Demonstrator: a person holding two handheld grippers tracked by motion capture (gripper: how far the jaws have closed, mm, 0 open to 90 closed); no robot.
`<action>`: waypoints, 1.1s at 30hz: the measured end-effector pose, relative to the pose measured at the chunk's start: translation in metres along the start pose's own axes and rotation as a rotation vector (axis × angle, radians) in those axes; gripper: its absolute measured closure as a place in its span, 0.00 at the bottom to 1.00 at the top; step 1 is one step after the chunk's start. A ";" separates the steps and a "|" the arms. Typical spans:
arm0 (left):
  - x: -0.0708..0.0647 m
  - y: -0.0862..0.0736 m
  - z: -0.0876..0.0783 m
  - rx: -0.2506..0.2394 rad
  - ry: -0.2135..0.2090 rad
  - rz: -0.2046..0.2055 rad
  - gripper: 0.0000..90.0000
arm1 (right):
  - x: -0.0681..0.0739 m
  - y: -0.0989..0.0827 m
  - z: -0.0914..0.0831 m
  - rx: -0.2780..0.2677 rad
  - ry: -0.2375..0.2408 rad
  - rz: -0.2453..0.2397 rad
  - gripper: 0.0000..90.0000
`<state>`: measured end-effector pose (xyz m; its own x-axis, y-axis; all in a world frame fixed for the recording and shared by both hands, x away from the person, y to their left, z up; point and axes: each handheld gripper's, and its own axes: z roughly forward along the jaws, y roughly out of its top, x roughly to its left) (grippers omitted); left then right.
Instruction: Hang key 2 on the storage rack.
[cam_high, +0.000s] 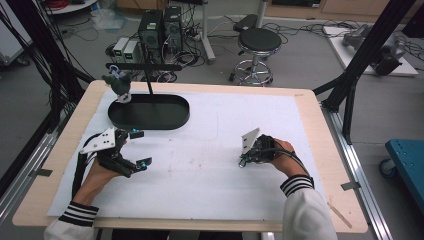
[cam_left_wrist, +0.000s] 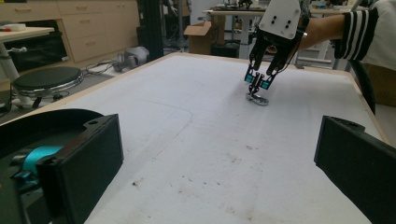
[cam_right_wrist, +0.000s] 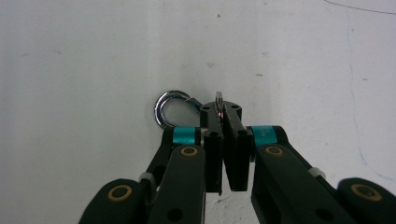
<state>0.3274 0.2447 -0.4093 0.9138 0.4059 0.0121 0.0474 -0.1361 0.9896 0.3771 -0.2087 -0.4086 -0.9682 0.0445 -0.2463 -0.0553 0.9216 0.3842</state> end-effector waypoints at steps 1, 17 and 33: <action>0.000 0.000 0.000 0.000 0.000 0.000 0.02 | 0.000 0.000 0.000 0.000 -0.001 0.001 0.98; -0.001 0.000 0.000 0.006 0.001 0.000 0.02 | -0.003 0.004 -0.013 -0.142 0.015 0.102 0.98; -0.005 0.003 0.001 0.009 -0.014 -0.011 0.02 | 0.004 0.014 -0.038 -0.350 -0.005 0.204 0.98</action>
<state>0.3230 0.2413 -0.4061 0.9187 0.3950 -0.0013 0.0613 -0.1395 0.9883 0.3631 -0.2108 -0.3703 -0.9667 0.2155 -0.1381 0.0567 0.7066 0.7054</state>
